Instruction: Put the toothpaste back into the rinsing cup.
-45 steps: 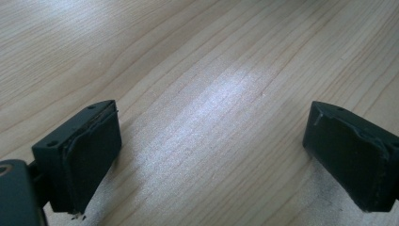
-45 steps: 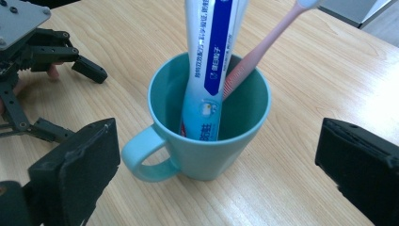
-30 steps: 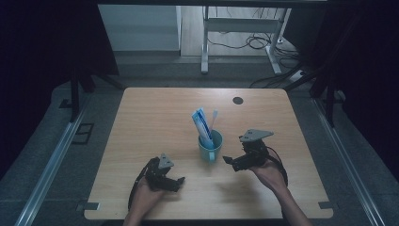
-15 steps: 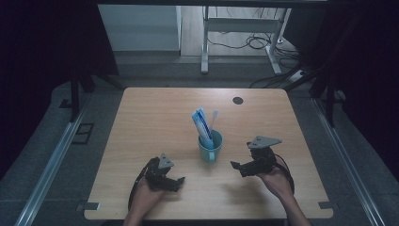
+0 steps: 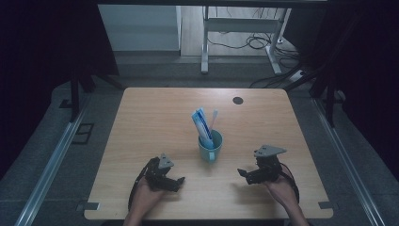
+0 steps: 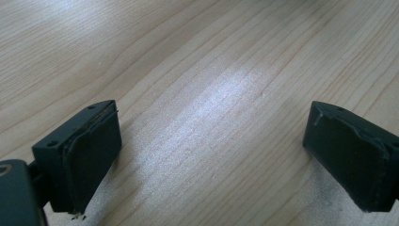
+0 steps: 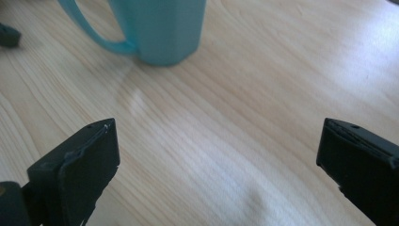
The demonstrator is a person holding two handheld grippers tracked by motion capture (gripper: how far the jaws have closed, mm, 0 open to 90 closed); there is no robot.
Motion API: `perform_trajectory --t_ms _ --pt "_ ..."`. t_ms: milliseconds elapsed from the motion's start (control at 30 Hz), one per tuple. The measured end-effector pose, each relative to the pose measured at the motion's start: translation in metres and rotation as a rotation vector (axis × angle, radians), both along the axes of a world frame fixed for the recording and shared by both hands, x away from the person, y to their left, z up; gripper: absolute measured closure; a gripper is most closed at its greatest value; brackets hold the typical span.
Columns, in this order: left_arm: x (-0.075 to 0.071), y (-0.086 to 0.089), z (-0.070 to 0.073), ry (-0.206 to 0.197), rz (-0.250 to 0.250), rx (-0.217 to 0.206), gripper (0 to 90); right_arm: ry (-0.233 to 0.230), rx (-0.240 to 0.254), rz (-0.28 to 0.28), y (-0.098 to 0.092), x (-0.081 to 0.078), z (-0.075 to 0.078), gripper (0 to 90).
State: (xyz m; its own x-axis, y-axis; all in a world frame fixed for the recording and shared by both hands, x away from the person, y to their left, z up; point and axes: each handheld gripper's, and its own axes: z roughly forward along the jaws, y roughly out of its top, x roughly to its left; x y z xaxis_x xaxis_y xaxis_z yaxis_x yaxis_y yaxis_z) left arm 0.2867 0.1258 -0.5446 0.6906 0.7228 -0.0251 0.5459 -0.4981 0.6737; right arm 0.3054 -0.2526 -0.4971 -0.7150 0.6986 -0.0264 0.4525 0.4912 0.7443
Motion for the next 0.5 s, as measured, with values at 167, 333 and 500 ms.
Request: perform_trajectory --t_ms 167,333,500 --pt "0.0 0.0 0.0 0.0 0.001 -0.001 5.0 0.016 -0.005 -0.01 -0.004 -0.005 -0.011 0.0" --pt "0.0 0.0 0.0 0.001 0.005 -0.001 5.0 0.042 0.005 -0.02 -0.009 -0.008 -0.023 0.0" --pt "0.0 0.0 0.0 0.0 0.004 0.0 5.0 0.064 0.004 -0.022 -0.011 -0.01 -0.033 0.0"
